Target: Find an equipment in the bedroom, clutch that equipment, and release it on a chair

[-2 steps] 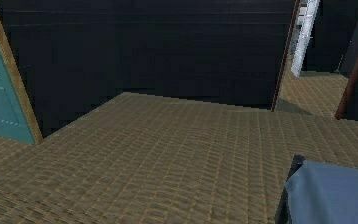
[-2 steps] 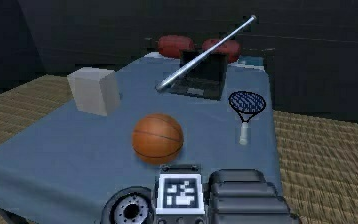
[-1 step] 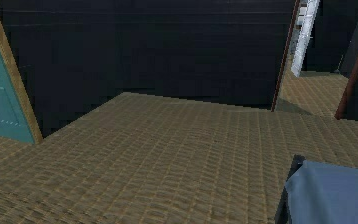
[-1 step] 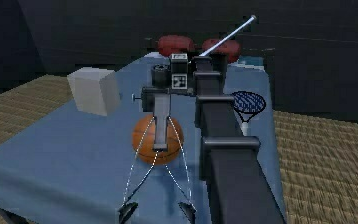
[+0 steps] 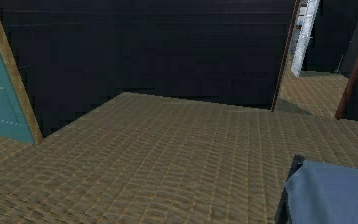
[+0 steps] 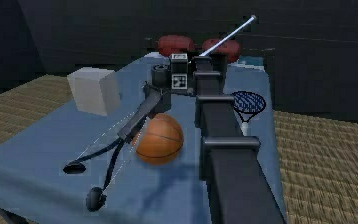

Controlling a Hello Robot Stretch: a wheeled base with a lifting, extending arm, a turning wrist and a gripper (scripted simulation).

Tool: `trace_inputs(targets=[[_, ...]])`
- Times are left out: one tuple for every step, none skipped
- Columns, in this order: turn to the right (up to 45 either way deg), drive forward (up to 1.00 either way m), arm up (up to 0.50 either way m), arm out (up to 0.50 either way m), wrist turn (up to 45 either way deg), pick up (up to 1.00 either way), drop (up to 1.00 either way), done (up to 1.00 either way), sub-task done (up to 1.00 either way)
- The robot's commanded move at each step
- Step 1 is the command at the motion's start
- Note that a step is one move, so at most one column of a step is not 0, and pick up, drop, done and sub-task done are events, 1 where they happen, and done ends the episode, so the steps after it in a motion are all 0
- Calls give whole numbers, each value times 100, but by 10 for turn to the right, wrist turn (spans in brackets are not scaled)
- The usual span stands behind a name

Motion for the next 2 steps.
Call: trace_inputs(targets=[[0, 0, 0, 0, 450, 0, 0, 0, 0], [0, 0, 0, 0, 450, 0, 0, 0, 0]])
